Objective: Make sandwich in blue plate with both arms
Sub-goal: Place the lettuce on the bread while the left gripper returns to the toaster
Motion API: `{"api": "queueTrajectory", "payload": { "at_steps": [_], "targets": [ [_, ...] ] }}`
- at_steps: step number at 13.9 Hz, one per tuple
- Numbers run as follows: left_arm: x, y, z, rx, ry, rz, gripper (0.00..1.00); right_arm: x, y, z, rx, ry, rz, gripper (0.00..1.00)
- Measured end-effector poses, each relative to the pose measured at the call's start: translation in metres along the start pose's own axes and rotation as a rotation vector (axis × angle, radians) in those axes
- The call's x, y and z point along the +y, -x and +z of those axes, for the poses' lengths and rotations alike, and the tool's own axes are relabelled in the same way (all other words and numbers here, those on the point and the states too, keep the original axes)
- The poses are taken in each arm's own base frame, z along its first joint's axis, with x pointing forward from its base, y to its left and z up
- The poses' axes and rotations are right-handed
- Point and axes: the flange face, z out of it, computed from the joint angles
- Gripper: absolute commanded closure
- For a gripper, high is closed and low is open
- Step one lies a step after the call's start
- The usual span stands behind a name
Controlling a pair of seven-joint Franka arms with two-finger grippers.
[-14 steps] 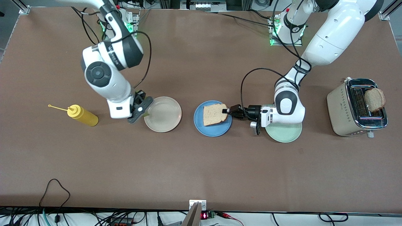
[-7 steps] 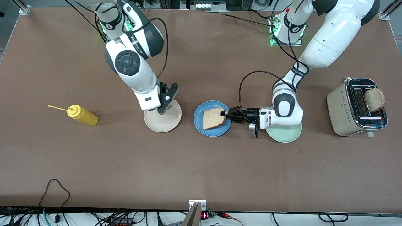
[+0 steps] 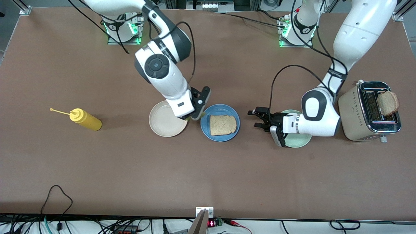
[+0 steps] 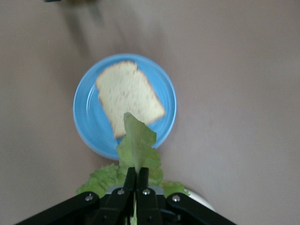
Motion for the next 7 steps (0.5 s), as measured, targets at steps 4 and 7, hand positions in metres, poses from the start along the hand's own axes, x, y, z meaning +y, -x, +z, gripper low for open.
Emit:
{"api": "queueTrajectory", "payload": {
  "at_steps": [4,7],
  "targets": [
    [0.044,-0.003,-0.049,-0.224,-0.232,-0.046,0.0,-0.015,-0.021,0.054,0.128,0.029,0.033,1.0],
    [0.076,-0.012,-0.095,-0.381,-0.413,-0.11,0.0,-0.031,-0.033,0.084,0.171,0.03,0.041,1.0]
  ]
}}
